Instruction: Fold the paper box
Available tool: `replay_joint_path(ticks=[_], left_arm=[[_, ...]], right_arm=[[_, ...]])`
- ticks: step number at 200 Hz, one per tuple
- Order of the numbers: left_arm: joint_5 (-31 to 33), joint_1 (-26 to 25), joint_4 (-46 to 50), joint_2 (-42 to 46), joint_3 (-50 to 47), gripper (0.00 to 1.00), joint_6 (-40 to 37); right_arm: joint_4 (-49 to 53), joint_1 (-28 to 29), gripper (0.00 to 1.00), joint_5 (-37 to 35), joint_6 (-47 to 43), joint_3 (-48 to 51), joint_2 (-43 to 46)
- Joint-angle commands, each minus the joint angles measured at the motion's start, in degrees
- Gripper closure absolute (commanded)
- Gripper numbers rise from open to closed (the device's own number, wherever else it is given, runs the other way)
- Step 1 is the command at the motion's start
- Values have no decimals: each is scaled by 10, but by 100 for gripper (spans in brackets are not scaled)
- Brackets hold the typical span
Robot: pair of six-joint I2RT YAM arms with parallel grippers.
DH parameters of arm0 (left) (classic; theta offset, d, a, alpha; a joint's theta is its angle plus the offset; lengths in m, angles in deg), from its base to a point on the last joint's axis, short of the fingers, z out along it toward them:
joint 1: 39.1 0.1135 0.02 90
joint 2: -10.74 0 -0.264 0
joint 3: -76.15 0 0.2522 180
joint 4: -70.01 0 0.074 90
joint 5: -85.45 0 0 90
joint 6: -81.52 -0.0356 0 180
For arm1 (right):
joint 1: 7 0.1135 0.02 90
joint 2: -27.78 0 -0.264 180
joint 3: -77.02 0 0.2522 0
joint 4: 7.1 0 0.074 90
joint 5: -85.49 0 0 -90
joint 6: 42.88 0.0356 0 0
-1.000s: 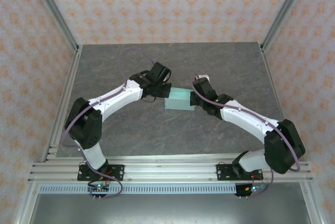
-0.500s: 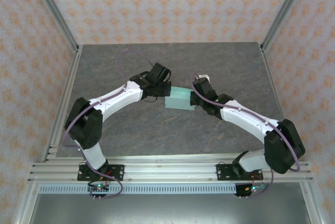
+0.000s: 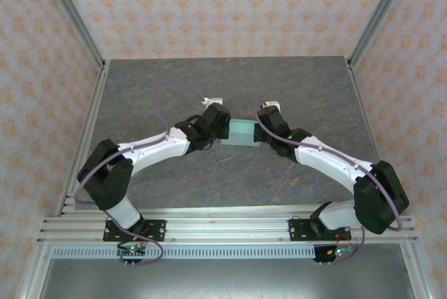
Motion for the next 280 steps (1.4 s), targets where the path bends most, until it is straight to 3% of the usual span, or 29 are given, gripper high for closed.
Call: replay_joint_path(ticks=[1, 48, 137, 166, 225, 280], left_arm=[[72, -23, -24, -1, -58, 100, 25], [170, -64, -88, 2, -122, 100, 29], [215, -75, -196, -40, -189, 100, 9], [236, -84, -190, -42, -182, 100, -13], [254, -91, -166, -35, -169, 100, -24], [263, -94, -142, -23, -159, 100, -34]], right_arm=[[-10, 19, 100, -29, 7, 39, 11], [-78, 33, 100, -63, 23, 110, 22], [-124, 34, 100, -43, 27, 135, -10], [-105, 34, 97, -36, 16, 124, 11], [-43, 34, 85, -21, 1, 72, 36], [2, 34, 62, 19, -10, 30, 39]])
